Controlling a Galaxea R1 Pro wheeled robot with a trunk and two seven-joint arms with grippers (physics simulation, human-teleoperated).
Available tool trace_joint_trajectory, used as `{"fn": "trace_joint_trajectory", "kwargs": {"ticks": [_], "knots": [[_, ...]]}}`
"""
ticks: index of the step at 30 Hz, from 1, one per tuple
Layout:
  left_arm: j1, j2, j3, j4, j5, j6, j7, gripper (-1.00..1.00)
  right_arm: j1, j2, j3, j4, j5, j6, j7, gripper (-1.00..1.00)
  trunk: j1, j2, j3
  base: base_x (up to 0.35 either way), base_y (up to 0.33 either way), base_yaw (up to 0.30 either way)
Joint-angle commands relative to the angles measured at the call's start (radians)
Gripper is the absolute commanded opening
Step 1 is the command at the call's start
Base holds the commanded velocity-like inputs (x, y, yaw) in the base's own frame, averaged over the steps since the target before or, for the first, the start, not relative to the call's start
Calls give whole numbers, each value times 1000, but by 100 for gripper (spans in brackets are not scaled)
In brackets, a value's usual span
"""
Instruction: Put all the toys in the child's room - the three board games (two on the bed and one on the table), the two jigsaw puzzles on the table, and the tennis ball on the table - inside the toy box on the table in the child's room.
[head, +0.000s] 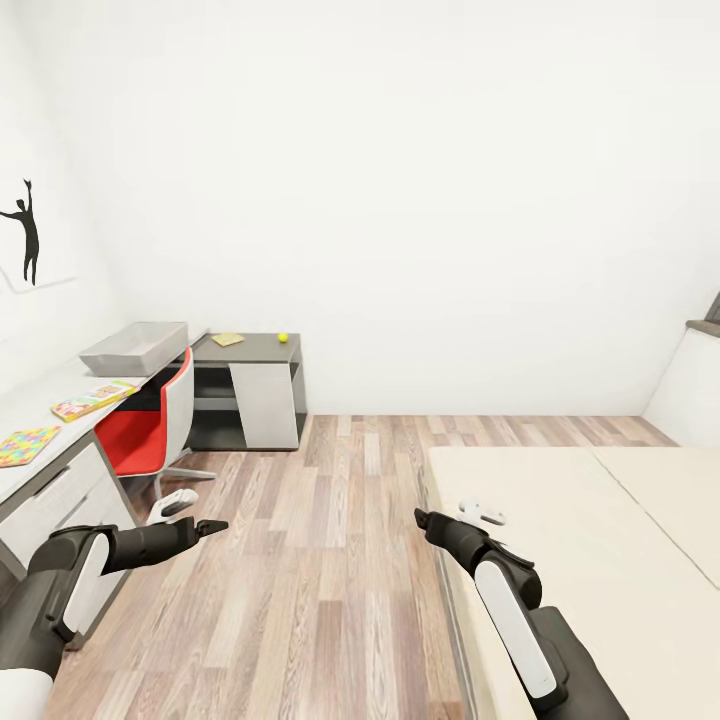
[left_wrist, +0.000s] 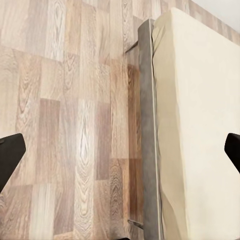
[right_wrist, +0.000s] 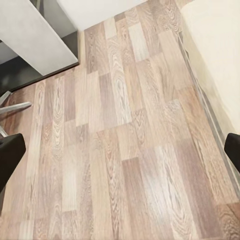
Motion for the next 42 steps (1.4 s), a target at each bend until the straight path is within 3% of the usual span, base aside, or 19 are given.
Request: {"fn": "trace_joint_trajectory", "kwargs": {"ticks": [1,42], "knots": [[-1,-1,1,0,3,7,-1,100,-1,0,1,-1,-10,1,-10,100,1,-2,-2,-2,-58,0],[-1,-12,1,0,2,7,1,100,-1,0,1,-4,-10,1,-10,100,1,-2,-2,0,-28,0]]}}
